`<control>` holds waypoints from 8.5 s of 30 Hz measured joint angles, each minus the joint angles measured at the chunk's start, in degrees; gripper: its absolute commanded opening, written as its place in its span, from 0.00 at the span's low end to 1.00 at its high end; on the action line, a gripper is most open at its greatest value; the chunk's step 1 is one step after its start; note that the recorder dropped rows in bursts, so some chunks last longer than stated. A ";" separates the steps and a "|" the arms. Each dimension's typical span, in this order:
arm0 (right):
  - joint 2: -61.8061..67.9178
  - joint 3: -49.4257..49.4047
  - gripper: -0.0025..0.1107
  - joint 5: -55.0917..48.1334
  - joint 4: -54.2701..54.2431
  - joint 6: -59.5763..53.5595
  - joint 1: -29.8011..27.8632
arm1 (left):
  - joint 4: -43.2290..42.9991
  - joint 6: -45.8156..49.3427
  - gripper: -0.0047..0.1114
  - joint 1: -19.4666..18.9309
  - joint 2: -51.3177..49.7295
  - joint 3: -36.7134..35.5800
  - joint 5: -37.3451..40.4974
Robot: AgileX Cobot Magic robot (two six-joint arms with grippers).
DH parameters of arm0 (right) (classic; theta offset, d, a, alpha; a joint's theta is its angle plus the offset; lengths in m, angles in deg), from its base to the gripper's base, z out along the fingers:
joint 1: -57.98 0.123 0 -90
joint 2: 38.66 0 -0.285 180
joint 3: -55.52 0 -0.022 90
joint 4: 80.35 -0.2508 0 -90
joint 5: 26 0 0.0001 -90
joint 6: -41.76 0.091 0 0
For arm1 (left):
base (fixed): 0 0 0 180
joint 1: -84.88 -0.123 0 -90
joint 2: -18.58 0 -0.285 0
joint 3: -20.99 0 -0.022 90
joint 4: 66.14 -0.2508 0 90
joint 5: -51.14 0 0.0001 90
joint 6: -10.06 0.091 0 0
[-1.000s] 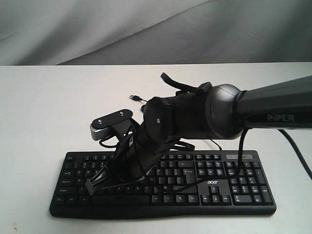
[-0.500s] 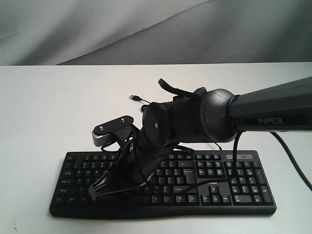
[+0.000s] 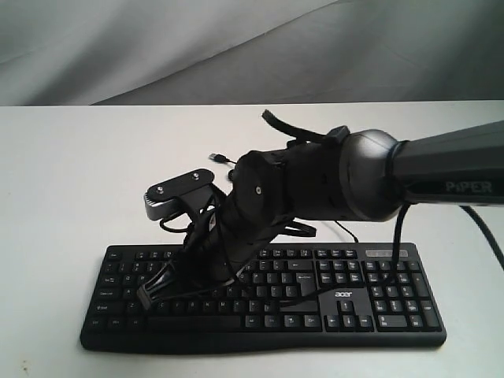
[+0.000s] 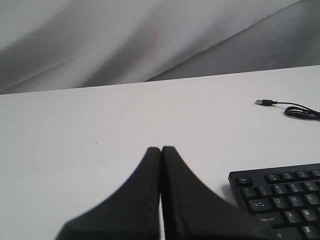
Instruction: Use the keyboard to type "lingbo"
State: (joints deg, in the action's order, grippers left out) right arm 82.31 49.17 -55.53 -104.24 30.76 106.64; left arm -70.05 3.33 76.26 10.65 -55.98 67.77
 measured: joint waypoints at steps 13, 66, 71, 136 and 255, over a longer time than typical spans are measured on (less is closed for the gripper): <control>-1.82 -0.48 0.02 -0.73 14.36 14.01 -4.01 | 0.00 0.00 0.04 0.00 0.00 0.00 0.00; 1.34 -0.59 0.02 -2.60 7.96 10.99 -7.22 | 0.00 0.00 0.04 0.00 0.00 0.00 0.00; 1.34 -0.59 0.02 -2.71 7.96 10.99 -7.22 | 0.00 0.00 0.04 0.00 0.00 0.00 0.00; -30.30 -16.61 0.02 13.98 8.96 3.76 -5.86 | 0.00 0.00 0.04 0.00 0.00 0.00 0.00; -112.86 -70.68 0.02 11.90 21.11 9.55 -52.24 | 0.00 0.00 0.04 0.00 0.00 0.00 0.00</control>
State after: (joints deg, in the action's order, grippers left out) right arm -30.55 -21.51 -43.62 -83.12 40.32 54.40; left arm -70.05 3.33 76.26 10.65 -55.98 67.77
